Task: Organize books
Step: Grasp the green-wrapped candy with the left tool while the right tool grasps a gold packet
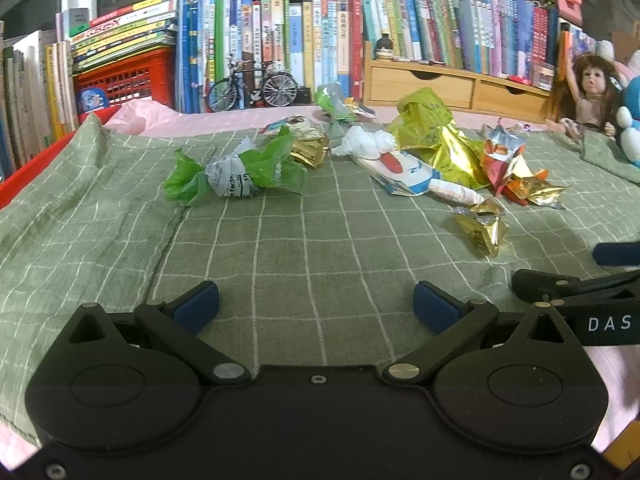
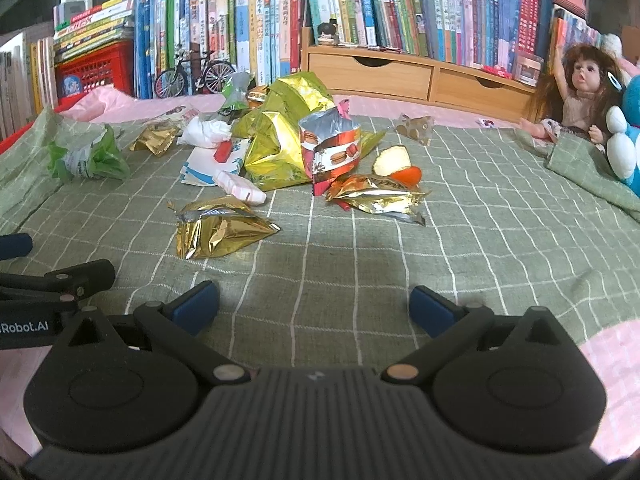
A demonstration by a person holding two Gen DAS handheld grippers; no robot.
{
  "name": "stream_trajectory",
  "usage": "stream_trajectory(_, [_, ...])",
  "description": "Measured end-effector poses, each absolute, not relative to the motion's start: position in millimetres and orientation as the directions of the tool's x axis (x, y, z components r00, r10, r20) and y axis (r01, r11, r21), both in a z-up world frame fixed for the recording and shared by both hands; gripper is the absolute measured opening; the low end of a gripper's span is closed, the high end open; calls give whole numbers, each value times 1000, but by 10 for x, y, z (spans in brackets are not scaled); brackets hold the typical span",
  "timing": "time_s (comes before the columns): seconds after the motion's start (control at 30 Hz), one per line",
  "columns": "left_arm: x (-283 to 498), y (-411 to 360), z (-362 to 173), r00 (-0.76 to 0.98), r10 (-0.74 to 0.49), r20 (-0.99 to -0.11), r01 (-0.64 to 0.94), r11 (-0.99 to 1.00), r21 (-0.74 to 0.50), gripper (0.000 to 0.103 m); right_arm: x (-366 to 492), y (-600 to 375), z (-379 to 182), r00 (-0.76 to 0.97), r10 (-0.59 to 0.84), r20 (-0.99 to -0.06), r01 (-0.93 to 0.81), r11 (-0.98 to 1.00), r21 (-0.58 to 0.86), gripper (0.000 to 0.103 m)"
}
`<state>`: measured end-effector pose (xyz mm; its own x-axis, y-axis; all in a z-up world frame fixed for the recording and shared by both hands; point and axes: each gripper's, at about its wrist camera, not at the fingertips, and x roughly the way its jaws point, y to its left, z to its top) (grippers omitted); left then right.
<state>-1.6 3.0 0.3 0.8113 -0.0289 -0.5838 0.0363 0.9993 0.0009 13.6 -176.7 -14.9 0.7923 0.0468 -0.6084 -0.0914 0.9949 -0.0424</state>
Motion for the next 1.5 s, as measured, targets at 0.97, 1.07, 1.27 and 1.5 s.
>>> stream_trajectory(0.97, [1292,908,90,779,-114,-616,55,992,-114,103,584,-1536,-28,751,258,-607,-288,956,51,103])
stream_trajectory(1.07, [1342,856,41,771,-98,-629,36,993,-111,103,605,-1515,-51,753,251,-608,-287,957,41,103])
stream_trajectory(1.27, [1406,773,6,768,-49,-639,11,998,-64,103,647,-1479,-26,761,252,-598,-296,955,25,103])
stream_trajectory(1.5, [1407,835,30,785,-52,-617,-8,996,-94,78,634,-1430,-64,767,246,-593,-301,953,5,93])
